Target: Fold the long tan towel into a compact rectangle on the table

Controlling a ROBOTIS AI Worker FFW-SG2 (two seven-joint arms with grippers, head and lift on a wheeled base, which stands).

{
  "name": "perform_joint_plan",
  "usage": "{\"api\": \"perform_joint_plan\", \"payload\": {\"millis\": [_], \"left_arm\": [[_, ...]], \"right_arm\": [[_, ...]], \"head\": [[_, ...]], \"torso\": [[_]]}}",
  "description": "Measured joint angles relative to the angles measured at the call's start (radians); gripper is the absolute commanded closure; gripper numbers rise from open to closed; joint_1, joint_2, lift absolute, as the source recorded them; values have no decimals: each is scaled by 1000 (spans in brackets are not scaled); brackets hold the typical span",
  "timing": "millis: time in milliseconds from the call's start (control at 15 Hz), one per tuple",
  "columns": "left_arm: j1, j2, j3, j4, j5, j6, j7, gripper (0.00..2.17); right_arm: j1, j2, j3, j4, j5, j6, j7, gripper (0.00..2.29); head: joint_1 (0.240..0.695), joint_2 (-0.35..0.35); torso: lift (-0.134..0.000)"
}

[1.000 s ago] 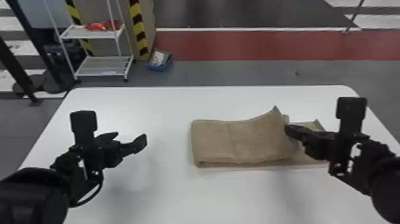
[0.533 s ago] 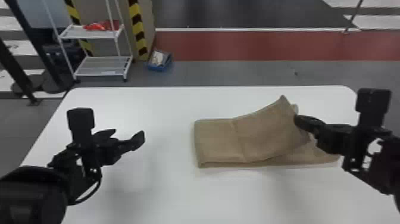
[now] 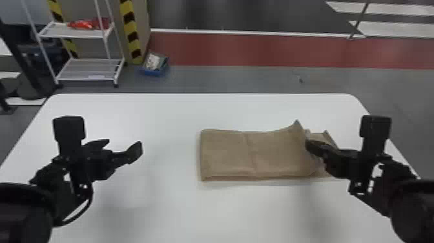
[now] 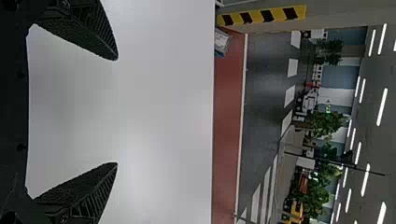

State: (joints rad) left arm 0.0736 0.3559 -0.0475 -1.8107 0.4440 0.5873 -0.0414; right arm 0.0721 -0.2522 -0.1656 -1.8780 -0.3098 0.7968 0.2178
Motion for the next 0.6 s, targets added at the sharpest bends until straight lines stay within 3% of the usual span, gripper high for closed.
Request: {"api": "perform_joint_plan", "payload": {"millis": [200,400,600], "left_arm": [[8,0,6,-1,-4,3,0,76],[9,0,2,1,-9,4,0,76],[1,-2,-6,1,-10,10,0,76]], "right_arm": [[12,-7,-47,-90,-33,14,-1,1372],[20,-42,-122,-94,-92,25,0,1372],[23,-36,-91,-21,-36,-1,4,1372]], "head": [[695,-59],[695,-92],[695,-109]], "torso": [[-128],[-128],[-128]]}}
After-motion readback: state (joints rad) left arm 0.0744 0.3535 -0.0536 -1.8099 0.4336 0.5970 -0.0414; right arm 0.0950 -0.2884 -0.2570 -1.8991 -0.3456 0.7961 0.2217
